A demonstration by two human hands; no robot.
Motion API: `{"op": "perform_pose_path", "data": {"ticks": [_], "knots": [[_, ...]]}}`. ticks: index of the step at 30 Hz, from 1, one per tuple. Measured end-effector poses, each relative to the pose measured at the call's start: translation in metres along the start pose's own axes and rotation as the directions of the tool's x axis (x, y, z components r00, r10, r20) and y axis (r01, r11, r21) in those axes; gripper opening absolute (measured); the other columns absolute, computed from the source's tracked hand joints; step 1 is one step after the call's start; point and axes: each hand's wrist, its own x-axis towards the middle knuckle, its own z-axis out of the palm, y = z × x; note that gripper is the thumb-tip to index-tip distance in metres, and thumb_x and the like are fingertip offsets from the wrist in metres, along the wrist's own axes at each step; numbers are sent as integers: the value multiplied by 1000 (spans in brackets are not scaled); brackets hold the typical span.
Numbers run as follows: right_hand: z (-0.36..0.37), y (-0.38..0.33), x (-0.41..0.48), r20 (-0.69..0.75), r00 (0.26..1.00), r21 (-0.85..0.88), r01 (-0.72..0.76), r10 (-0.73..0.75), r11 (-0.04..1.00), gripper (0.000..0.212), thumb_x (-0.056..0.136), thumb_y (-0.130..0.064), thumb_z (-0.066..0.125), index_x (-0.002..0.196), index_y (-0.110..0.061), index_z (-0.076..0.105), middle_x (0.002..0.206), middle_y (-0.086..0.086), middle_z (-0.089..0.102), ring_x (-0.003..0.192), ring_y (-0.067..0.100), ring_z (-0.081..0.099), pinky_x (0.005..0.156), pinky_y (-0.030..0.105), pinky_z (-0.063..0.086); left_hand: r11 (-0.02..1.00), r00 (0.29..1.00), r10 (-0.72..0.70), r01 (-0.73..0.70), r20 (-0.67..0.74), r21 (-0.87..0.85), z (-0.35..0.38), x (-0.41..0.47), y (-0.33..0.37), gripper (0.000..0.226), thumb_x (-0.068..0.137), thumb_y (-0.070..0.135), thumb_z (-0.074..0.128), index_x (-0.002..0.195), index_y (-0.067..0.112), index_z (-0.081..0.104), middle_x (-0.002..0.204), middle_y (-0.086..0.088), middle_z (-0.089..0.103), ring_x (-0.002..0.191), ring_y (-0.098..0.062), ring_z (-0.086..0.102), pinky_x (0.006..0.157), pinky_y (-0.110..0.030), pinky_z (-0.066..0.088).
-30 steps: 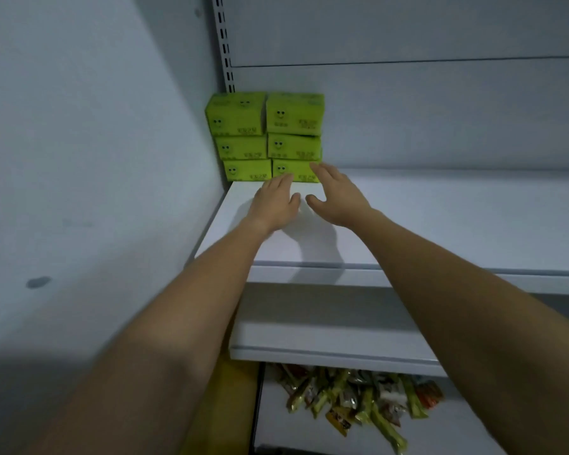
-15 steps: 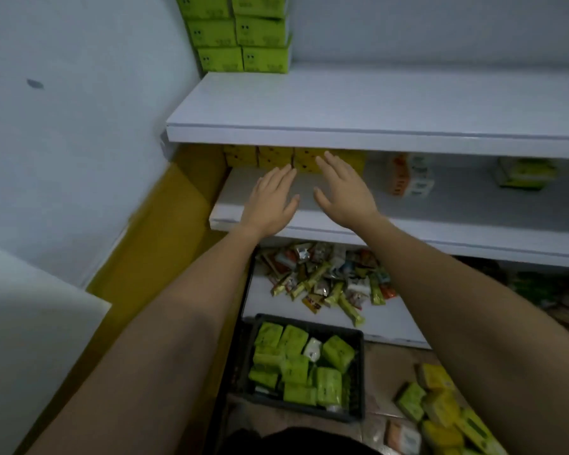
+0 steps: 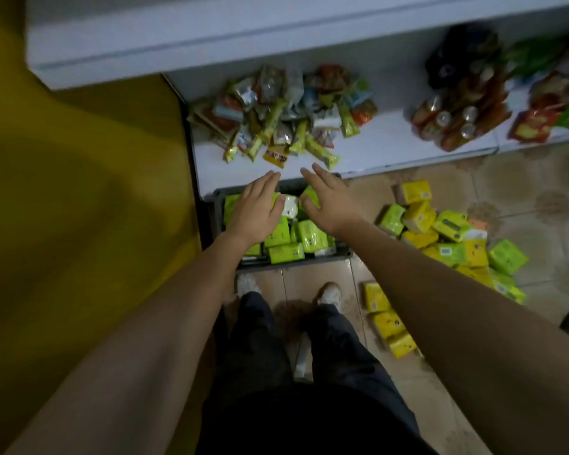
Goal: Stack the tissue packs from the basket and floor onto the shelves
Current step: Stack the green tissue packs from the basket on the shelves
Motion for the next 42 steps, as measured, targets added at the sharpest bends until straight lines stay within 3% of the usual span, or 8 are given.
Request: {"op": "perform_pose_path", "data": {"ticks": [10,21,24,29,32,36,39,42], "knots": [[230,105,17,230,935,143,-308,271,941,53,96,-28,44,146,-18,27,155,7,20,141,25,21,112,36,22,983,939,-174,182,296,2,194,18,-131,53,100,26,37,146,6,22,152,-12,26,139,-27,25,111,-32,18],[340,176,69,287,867,172,-465,407,869,52,94,-22,46,144,-16,31,148,8,31,133,27,33,103,37,34,939,810,-286,344,513,-19,315,55,-210,58,101,32,34,150,14,10,153,-18,18,134,-31,31,103,-39,31],[354,189,84,291,844,168,-509,451,844,53,94,-24,45,144,-19,29,148,10,28,132,28,34,102,38,36,909,798,-320,410,510,-72,336,74,-216,59,101,34,33,150,17,5,153,-22,14,130,-33,36,98,-40,36],[360,192,98,364,779,176,-596,511,784,52,94,-27,44,143,-20,30,134,13,48,115,30,52,87,33,41,771,781,-389,566,488,-292,356,88,-213,52,99,35,39,145,16,24,134,-17,48,111,-31,52,81,-35,41],[355,184,90,279,783,261,-619,556,741,42,93,-28,47,133,-16,43,124,13,55,110,29,54,86,32,43,616,783,-480,622,396,-484,352,83,-203,39,95,32,50,126,8,45,113,-16,52,93,-24,51,71,-27,36],[327,160,68,216,755,406,-647,620,646,31,92,-27,51,116,-9,49,117,15,55,103,28,54,79,29,40,642,814,-524,571,251,-511,326,65,-190,9,96,21,47,95,13,42,102,-27,50,89,-32,49,62,-25,25],[291,136,50,150,762,451,-620,631,642,29,91,-21,53,113,-3,46,117,15,52,100,25,51,72,23,32,624,839,-507,516,198,-587,291,47,-166,20,94,16,50,110,9,40,89,-15,45,74,-26,45,63,-31,33],[245,108,30,155,771,516,-596,618,615,48,89,-16,57,130,-3,35,131,16,42,116,28,47,83,25,37,495,765,-589,596,260,-632,240,30,-129,41,95,10,50,132,3,36,105,-3,47,94,-17,48,75,-26,38]]}}
